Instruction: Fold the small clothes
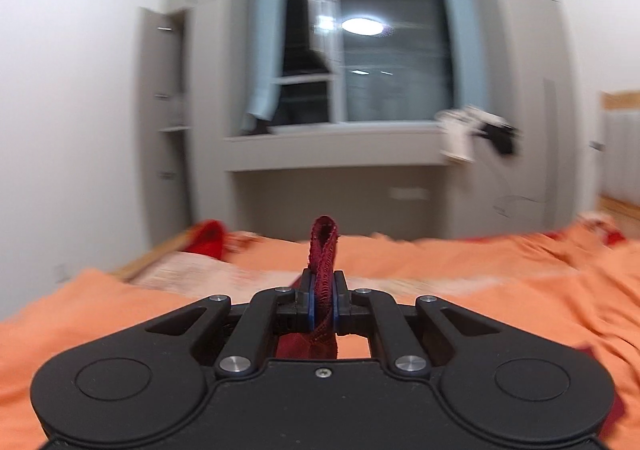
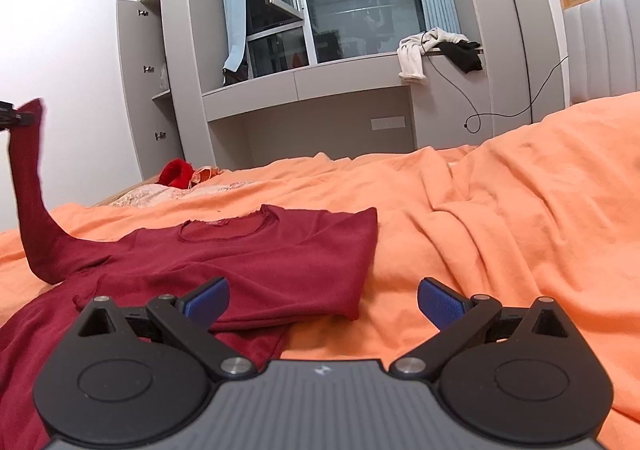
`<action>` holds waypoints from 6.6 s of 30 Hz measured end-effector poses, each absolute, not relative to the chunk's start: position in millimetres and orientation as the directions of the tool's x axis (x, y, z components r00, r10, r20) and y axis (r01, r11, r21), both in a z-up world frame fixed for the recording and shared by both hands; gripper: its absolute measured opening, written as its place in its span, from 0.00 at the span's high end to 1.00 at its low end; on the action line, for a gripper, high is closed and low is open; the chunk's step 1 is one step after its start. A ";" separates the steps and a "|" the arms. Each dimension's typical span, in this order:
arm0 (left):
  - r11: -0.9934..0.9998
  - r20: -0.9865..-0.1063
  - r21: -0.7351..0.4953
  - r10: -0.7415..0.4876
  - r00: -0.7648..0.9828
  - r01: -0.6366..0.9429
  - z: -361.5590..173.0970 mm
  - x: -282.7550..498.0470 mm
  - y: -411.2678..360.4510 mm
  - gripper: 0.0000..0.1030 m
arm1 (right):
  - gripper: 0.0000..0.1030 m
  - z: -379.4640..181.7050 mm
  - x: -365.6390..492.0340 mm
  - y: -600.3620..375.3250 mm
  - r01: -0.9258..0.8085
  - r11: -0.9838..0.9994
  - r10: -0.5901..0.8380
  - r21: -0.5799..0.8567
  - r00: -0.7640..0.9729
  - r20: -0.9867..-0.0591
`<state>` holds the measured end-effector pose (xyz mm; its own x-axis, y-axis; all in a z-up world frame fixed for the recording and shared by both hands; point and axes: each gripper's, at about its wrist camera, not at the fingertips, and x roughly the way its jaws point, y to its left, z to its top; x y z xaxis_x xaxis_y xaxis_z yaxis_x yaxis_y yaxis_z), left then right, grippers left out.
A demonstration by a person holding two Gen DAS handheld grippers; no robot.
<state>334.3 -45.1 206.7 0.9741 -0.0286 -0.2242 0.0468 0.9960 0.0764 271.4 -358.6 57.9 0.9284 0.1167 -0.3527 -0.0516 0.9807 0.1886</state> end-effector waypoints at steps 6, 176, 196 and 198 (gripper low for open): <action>0.979 -0.314 0.055 -0.171 0.934 0.197 132.4 338.5 -124.6 0.93 | 0.01 60.2 270.3 -373.3 0.025 0.979 0.047 0.202 0.939 -0.341; 0.810 -0.417 0.397 -0.260 0.871 0.431 7.2 63.6 -49.4 0.01 | 0.94 46.9 77.0 -179.8 -0.376 0.762 0.219 -0.528 0.916 -0.336; 0.899 -0.353 0.429 0.077 0.933 0.088 27.9 97.6 -17.6 0.94 | 0.95 89.4 68.7 -211.9 -0.299 0.845 0.230 -0.444 0.952 -0.203; 0.920 -0.313 0.388 0.073 0.947 0.058 38.6 95.2 -8.0 0.94 | 0.95 79.1 63.8 -208.9 -0.301 0.838 0.224 -0.455 0.950 -0.216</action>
